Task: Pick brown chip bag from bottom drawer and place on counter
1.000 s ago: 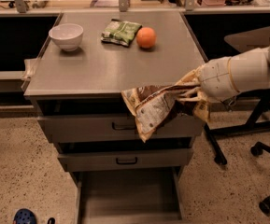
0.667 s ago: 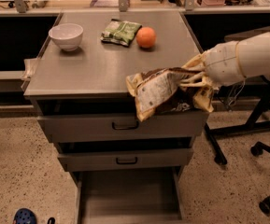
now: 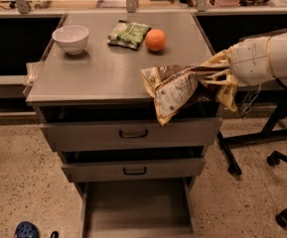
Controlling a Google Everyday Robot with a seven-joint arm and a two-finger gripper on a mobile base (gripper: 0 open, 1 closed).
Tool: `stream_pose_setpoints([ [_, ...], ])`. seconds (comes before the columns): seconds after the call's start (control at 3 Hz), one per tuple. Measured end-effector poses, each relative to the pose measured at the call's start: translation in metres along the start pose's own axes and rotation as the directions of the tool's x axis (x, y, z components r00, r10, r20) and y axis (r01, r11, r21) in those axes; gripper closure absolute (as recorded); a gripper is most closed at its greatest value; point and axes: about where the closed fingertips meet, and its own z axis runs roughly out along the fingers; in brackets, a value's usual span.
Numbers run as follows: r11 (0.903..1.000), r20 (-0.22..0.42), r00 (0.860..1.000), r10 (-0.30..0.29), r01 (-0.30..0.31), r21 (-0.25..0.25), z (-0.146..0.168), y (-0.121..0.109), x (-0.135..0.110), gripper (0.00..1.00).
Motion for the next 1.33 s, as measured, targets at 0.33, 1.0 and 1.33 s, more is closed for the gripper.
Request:
stream_pose_setpoints([
  [0.33,0.9996,-0.006,1.0,-0.027,0.028,0.004,-0.002,0.001,0.001,1.0],
  [1.0,0.9936,-0.062,0.997,0.034,-0.027,0.11,-0.011,-0.024,0.019,1.0],
  [1.33,0.9554,-0.035,0.988,0.147,-0.133,0.264,-0.01,-0.064,0.038,1.0],
])
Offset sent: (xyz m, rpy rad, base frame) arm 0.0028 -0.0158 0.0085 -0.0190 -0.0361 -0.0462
